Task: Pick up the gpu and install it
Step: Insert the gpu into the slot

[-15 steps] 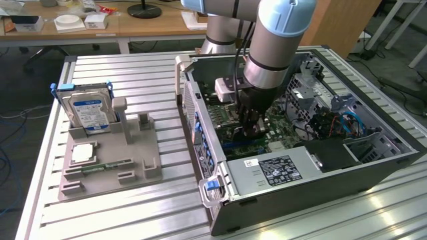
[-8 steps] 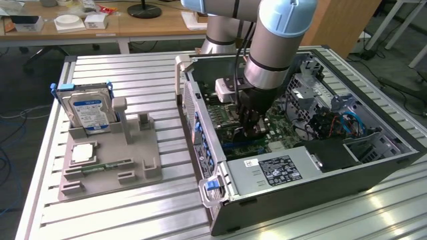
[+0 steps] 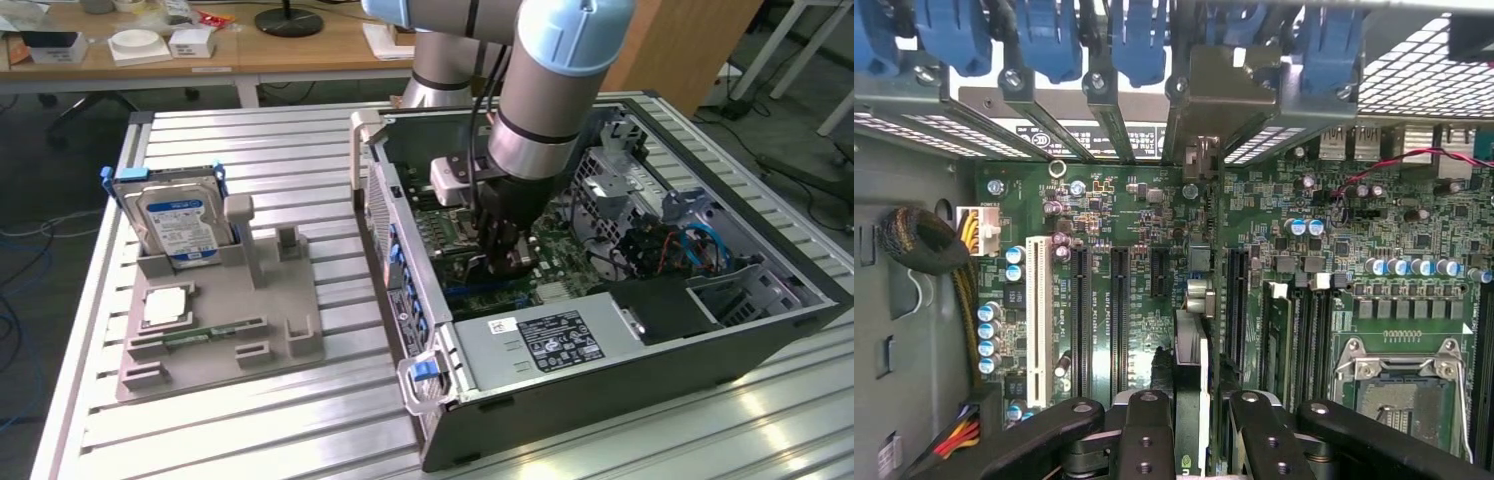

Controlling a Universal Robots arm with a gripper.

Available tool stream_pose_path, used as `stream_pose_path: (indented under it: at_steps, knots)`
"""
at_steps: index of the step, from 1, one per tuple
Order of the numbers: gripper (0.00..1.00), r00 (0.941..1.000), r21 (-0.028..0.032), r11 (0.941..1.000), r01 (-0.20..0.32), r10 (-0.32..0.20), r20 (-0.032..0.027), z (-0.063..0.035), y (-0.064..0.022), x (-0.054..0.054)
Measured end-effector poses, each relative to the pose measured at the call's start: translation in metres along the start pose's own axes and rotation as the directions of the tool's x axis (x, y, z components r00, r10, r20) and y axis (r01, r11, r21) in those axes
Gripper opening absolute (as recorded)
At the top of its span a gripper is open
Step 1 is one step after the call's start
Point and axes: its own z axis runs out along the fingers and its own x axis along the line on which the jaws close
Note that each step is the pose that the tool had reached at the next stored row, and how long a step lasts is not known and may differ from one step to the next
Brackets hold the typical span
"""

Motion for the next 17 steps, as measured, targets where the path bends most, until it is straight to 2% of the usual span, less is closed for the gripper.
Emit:
stream_pose_path:
  at_steps: [17]
  knots:
    - [0.26, 1.0000, 0.0002, 1.0000, 0.000, 0.000, 0.0002, 0.0030, 0.0034, 0.0001]
